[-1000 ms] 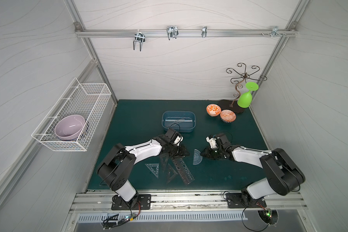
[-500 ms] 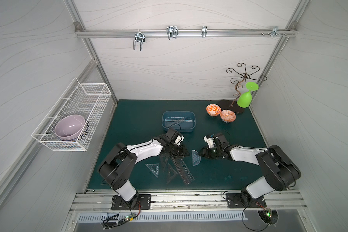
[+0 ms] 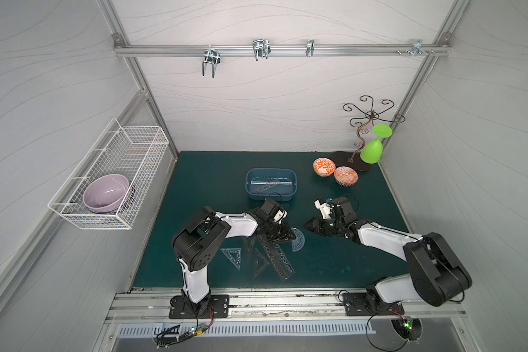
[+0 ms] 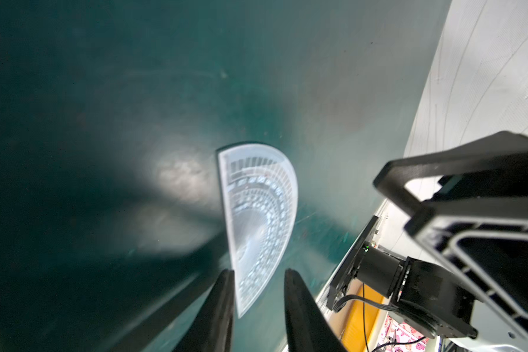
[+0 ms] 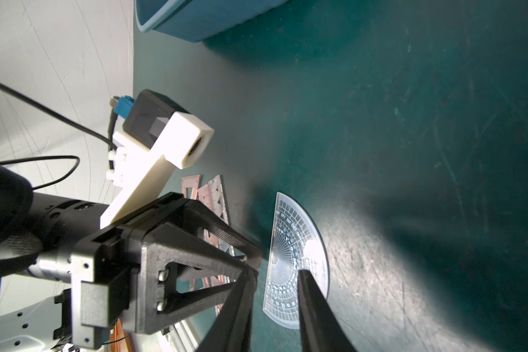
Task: Put the scattered rulers into the storage box
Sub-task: Pick up the ruler from the center of the board.
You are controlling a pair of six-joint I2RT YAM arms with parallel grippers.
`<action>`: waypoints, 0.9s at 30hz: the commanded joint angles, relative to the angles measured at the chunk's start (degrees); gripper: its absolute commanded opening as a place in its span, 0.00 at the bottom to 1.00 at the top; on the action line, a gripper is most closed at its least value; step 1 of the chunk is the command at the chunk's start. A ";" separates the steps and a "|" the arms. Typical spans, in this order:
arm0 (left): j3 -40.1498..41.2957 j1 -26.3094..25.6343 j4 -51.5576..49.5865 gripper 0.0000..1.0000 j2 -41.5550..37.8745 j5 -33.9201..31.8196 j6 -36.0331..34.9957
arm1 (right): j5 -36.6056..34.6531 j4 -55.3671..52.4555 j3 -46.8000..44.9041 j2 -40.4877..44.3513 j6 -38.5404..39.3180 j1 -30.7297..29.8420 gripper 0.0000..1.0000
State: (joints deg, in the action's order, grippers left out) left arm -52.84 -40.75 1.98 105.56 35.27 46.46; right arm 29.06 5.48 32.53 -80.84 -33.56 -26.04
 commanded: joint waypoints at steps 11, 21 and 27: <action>-3.88 -0.82 0.75 0.30 2.45 -0.86 -0.23 | 2.95 -0.51 -1.20 0.09 -0.01 0.99 0.30; -4.91 -0.80 -3.42 0.30 2.70 -3.43 -2.25 | 3.64 0.04 -1.33 -0.57 -0.26 1.04 0.30; -4.99 -0.82 -3.47 0.30 3.25 -3.45 -2.38 | 4.36 -0.37 -1.24 -1.50 -0.16 0.92 0.33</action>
State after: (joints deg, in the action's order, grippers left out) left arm -55.72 -41.32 -0.58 107.46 32.97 45.36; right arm 32.25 5.50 31.75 -81.54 -33.63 -25.41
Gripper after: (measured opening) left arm 0.298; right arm 0.323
